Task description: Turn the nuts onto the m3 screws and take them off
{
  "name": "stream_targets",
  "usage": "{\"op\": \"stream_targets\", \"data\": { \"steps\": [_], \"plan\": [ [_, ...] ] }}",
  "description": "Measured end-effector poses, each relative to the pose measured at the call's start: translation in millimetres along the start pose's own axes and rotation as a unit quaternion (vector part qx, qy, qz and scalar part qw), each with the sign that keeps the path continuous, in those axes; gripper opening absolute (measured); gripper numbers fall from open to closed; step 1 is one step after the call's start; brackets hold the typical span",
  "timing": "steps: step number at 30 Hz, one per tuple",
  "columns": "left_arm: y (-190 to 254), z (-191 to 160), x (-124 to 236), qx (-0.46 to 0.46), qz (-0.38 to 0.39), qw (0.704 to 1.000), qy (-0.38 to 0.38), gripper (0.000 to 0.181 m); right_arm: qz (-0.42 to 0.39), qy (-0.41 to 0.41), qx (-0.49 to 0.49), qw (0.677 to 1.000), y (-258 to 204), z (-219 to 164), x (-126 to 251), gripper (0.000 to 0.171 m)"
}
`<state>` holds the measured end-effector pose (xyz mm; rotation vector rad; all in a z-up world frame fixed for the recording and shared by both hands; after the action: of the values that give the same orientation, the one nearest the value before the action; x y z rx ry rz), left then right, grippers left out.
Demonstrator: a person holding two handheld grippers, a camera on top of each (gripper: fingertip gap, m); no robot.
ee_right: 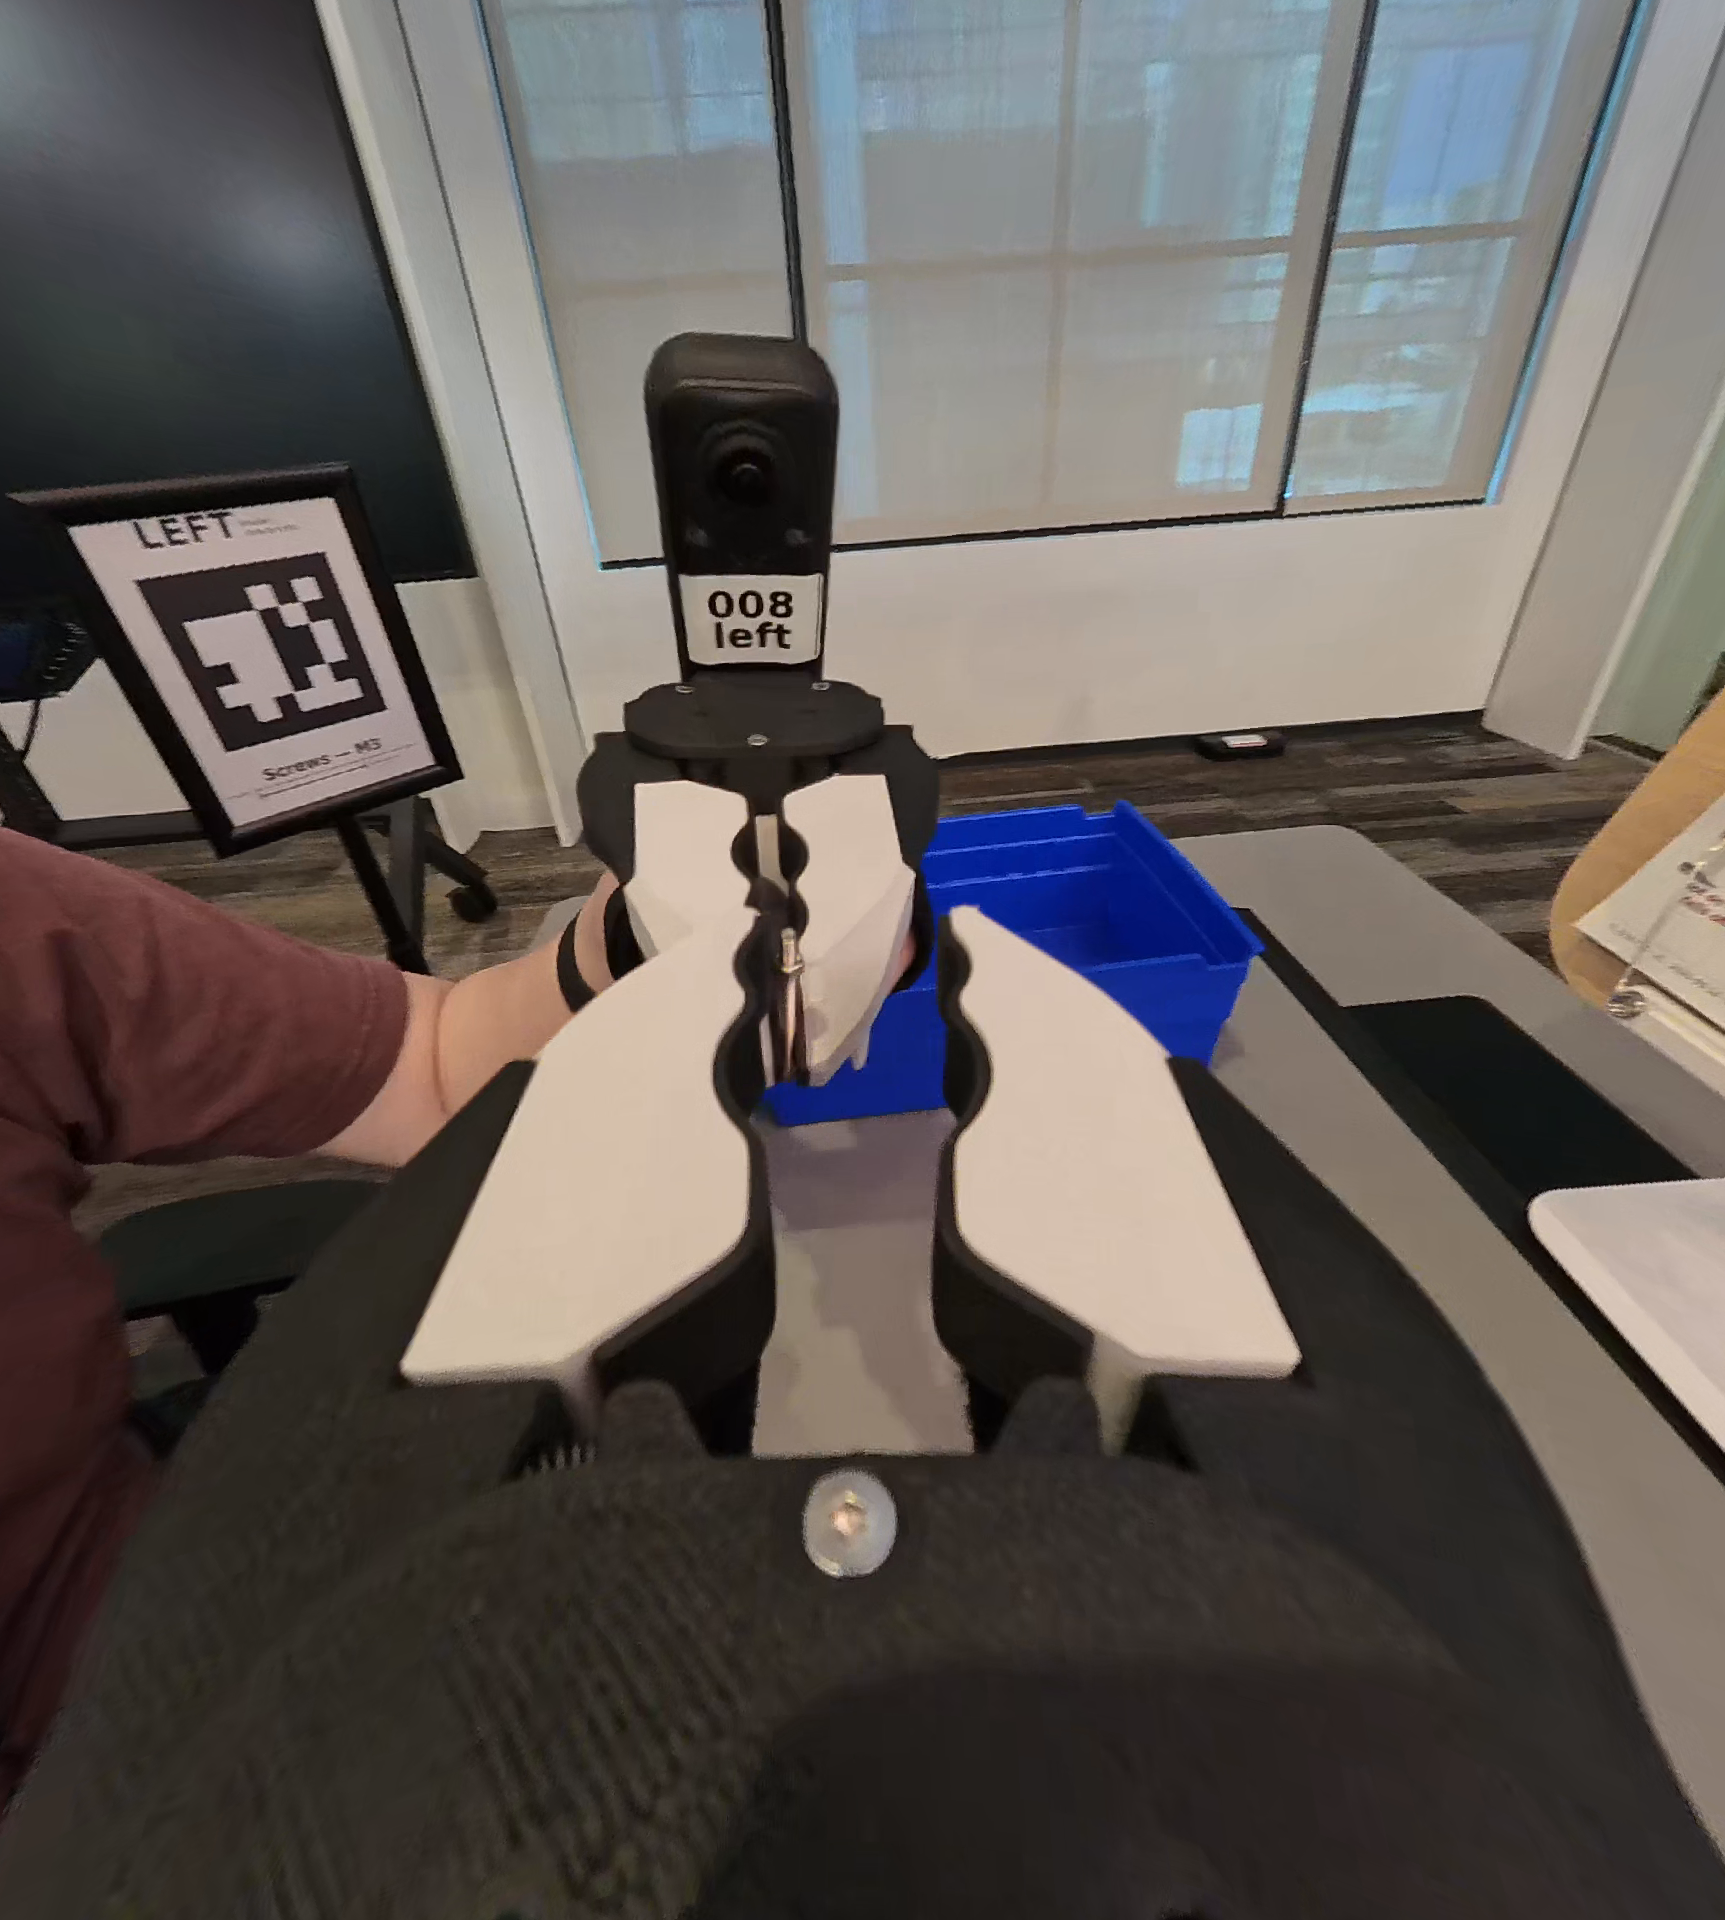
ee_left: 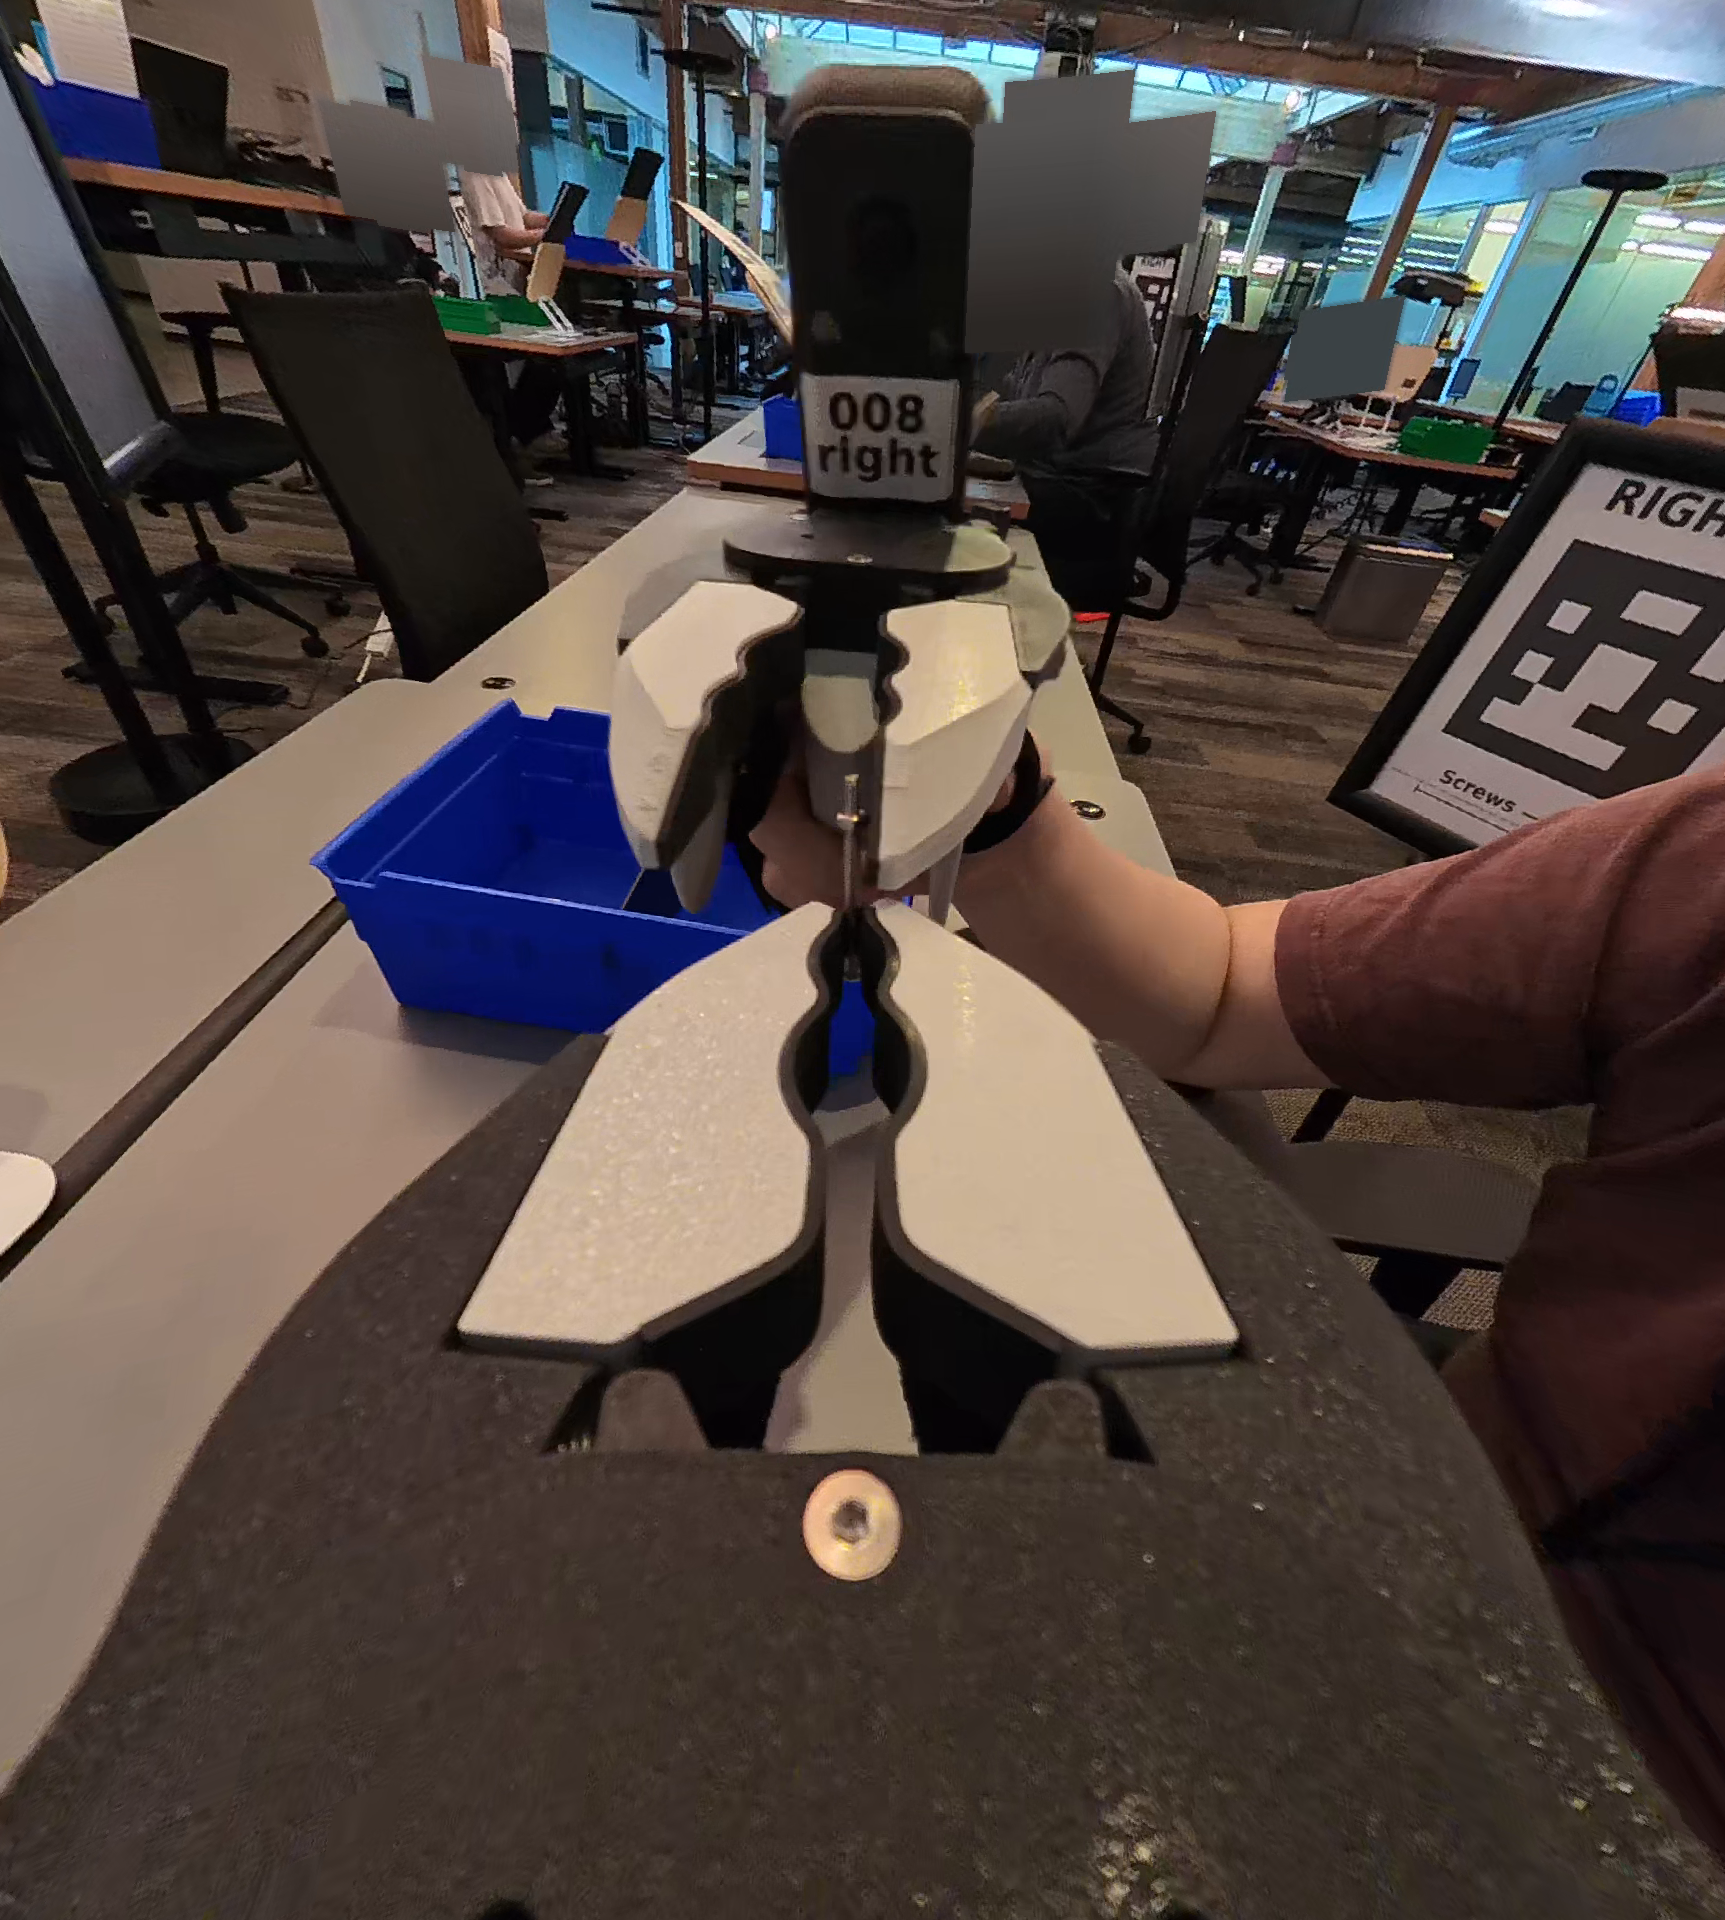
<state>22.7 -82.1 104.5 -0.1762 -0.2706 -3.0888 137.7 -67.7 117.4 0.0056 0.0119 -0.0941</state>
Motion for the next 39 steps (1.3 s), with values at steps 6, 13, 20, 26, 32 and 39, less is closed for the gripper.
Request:
{"op": "stream_targets", "data": {
  "steps": [6, 13, 20, 26, 32, 39],
  "plan": [
    [-2.5, 6.3, 10.0, 0.026, -0.018, 0.999, 0.030, 0.002, 0.011, 0.015, -0.015, 1.000, 5.7, 3.8, 11.7, 0.028],
    [-0.3, 3.7, 4.8, 0.018, -0.019, 0.999, 0.019, 0.002, 0.013, 0.010, -0.001, 1.000, -0.8, 1.5, 1.5, 0.029],
    [-1.0, 5.6, 7.8, 0.021, -0.020, 0.999, 0.029, 0.002, 0.050, 0.022, 0.005, 0.999, -6.0, 3.1, 2.7, 0.003],
    [-1.6, 3.5, 6.0, 0.022, -0.019, 0.999, 0.019, 0.002, 0.048, 0.009, 0.003, 0.999, -6.0, 1.5, 1.4, 0.003],
    [-0.9, 2.1, 3.2, 0.017, -0.016, 1.000, 0.013, 0.002, 0.048, 0.019, 0.002, 0.999, -5.9, 3.7, 2.9, 0.017],
    [1.7, 1.2, -0.9, 0.012, -0.027, 0.999, 0.016, 0.002, 0.040, 0.010, 0.000, 0.999, -4.2, 1.0, 0.1, 0.021]
  ]
}}
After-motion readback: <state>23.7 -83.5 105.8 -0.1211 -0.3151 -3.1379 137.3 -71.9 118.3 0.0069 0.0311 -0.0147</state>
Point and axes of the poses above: each gripper's, where its closed fingertips meet, x back along the fingers, z out of its top, y = z × x across the jaws, the point moved 7 cm from there along x, back along the fingers, and after that the axes turned 4 degrees about x, right-handed, at the moved point
